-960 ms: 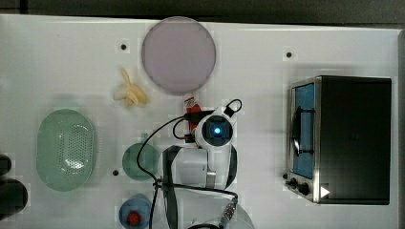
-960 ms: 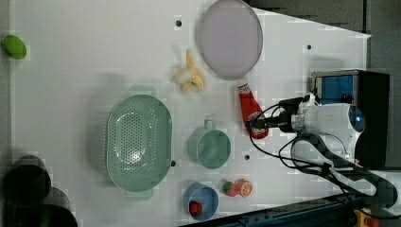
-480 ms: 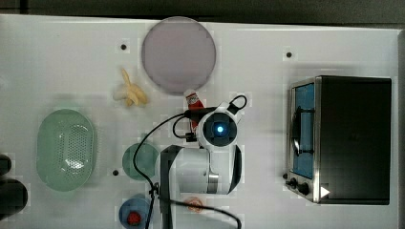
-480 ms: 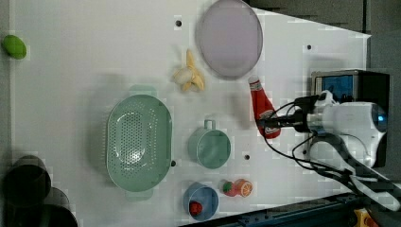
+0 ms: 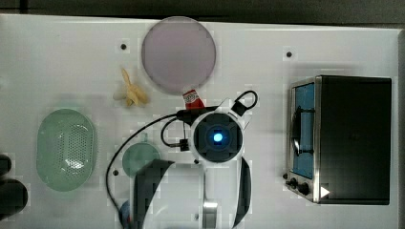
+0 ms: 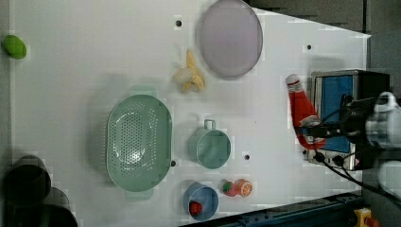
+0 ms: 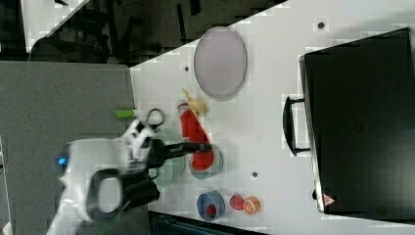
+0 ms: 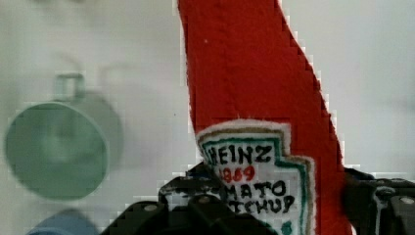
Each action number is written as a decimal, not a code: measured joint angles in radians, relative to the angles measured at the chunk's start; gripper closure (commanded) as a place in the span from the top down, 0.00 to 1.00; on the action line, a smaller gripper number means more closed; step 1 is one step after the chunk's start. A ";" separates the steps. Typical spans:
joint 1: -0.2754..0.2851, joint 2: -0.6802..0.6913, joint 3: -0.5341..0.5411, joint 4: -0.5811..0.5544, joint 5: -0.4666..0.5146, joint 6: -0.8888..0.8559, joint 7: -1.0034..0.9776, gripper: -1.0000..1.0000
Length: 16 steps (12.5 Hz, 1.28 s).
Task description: Pick Ketchup from the table and place it in strainer.
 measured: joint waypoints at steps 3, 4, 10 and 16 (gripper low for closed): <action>-0.006 -0.052 0.093 0.131 -0.001 -0.158 0.063 0.63; -0.001 -0.052 0.129 0.162 -0.001 -0.173 0.084 0.63; 0.035 -0.019 0.336 0.174 0.021 -0.173 0.319 0.63; 0.058 0.169 0.556 0.174 0.027 0.080 0.639 0.63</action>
